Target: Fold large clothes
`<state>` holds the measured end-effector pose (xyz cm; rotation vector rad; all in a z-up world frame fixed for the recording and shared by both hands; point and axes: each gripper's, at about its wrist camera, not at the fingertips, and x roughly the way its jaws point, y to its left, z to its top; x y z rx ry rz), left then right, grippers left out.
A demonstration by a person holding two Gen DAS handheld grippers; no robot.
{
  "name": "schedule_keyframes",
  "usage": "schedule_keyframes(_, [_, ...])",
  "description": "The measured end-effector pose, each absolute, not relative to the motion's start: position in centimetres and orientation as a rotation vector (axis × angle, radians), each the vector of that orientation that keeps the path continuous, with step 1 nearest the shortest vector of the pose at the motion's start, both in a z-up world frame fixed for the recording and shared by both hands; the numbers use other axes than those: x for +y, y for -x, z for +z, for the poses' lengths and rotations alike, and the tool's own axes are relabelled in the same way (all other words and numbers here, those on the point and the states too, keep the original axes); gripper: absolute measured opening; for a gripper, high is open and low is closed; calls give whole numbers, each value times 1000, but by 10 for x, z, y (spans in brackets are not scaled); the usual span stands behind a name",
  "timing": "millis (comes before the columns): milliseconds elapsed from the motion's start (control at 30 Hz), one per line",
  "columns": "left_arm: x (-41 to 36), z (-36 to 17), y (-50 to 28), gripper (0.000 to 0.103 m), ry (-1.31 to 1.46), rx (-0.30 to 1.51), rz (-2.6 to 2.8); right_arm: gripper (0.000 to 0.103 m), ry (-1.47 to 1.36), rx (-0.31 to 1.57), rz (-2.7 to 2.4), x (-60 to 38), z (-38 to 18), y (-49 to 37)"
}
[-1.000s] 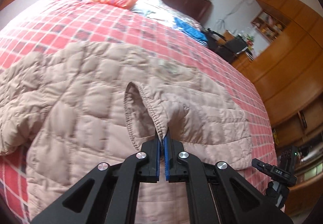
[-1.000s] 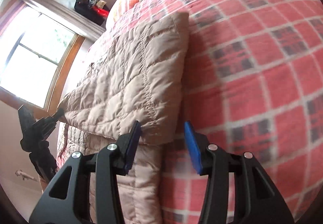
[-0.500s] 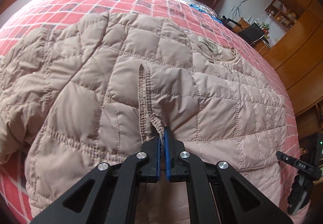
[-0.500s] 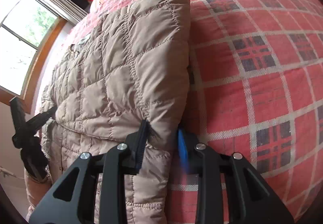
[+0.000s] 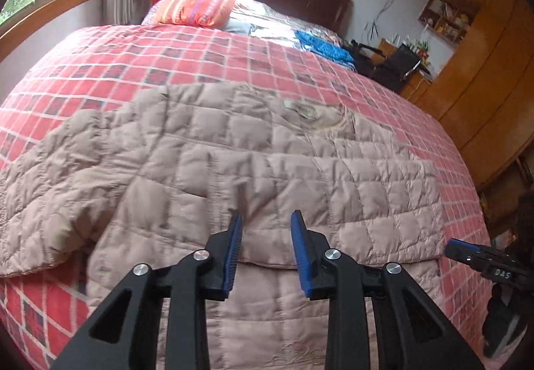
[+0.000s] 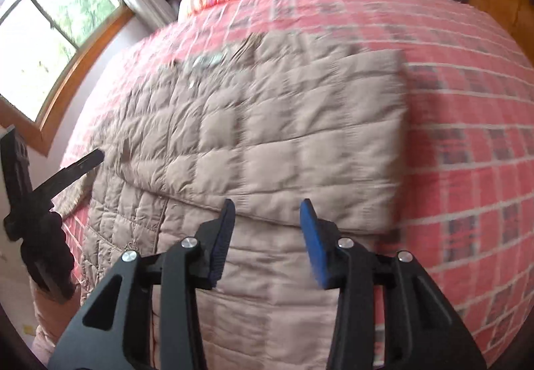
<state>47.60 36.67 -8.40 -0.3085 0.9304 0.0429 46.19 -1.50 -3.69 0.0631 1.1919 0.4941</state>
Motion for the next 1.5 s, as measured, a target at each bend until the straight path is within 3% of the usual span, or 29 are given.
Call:
schedule_keyframes(267, [356, -131, -501, 29, 277, 1083, 51, 20, 5, 1323, 451, 29, -83, -475])
schedule_keyframes(367, [364, -147, -503, 17, 288, 1111, 43, 16, -14, 1342, 441, 30, -94, -479])
schedule_keyframes(667, [367, -152, -504, 17, 287, 1092, 14, 14, 36, 1311, 391, 39, -96, -476])
schedule_keyframes(733, [371, -147, -502, 17, 323, 1092, 1, 18, 24, 1313, 389, 37, -92, -475])
schedule_keyframes(800, [377, -137, -492, 22, 355, 1082, -14, 19, -6, 1297, 432, 38, -81, -469])
schedule_keyframes(933, [406, -107, -459, 62, 377, 1005, 35, 19, -18, 1296, 512, 52, -61, -457])
schedule_keyframes(1167, [506, -83, -378, 67, 445, 932, 209, 19, 47, 1301, 595, 103, -53, -447])
schedule_keyframes(1500, [675, -125, -251, 68, 706, 918, 603, 19, 110, 1345, 593, 151, -76, -461])
